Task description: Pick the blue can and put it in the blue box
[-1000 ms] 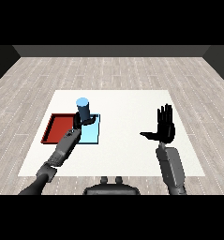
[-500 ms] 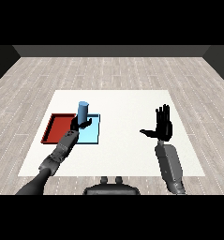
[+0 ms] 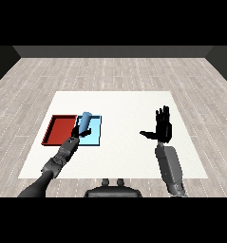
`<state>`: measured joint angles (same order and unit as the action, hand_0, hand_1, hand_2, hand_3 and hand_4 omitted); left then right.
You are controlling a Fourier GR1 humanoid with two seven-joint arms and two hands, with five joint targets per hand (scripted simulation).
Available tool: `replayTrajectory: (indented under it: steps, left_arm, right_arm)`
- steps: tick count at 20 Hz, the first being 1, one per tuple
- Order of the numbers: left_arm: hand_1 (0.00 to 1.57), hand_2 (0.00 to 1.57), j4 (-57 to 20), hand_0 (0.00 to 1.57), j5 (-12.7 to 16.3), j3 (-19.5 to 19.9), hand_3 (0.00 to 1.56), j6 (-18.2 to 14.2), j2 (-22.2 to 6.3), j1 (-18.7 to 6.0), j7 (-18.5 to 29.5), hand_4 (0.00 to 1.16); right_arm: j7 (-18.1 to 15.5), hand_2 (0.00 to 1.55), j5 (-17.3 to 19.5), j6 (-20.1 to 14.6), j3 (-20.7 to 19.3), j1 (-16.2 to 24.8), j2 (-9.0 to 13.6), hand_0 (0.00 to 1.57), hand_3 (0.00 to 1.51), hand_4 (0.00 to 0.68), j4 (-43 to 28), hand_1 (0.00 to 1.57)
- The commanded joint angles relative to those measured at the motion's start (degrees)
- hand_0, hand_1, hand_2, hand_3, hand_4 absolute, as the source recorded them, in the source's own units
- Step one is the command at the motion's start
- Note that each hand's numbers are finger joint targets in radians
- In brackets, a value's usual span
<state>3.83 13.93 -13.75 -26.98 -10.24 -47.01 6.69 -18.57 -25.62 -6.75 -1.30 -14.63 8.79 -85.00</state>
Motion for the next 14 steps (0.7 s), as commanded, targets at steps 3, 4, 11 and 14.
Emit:
replayTrajectory:
  steps: [3,4,11,14]
  left_arm:
    - [0.00,0.00,-3.68,0.00,-4.02,-2.92,0.00,3.52,-2.21,-0.52,-2.94,0.52]
    - [0.00,0.00,-3.69,0.00,-5.00,-3.77,0.00,-1.12,-1.07,0.82,-1.07,0.10]
    - [0.00,0.00,1.00,0.00,0.00,2.64,0.00,-12.91,2.28,1.85,7.55,0.00]
    - [0.00,0.00,4.19,0.00,0.85,4.17,0.00,-15.63,1.45,-0.03,11.87,0.00]
  right_arm:
    - [0.83,0.00,-2.49,2.33,-2.43,-0.69,1.39,0.00,0.00,0.000,0.12,0.00]
    - [-2.54,0.00,-2.00,5.46,-2.38,-0.45,1.64,0.00,0.00,0.000,4.52,0.00]
    - [-0.53,0.00,-2.97,4.86,-2.19,-1.60,0.48,0.00,0.00,0.000,1.88,0.00]
    - [-1.05,0.00,-3.37,4.96,-2.15,0.77,-0.07,0.00,0.00,0.000,-0.82,0.00]
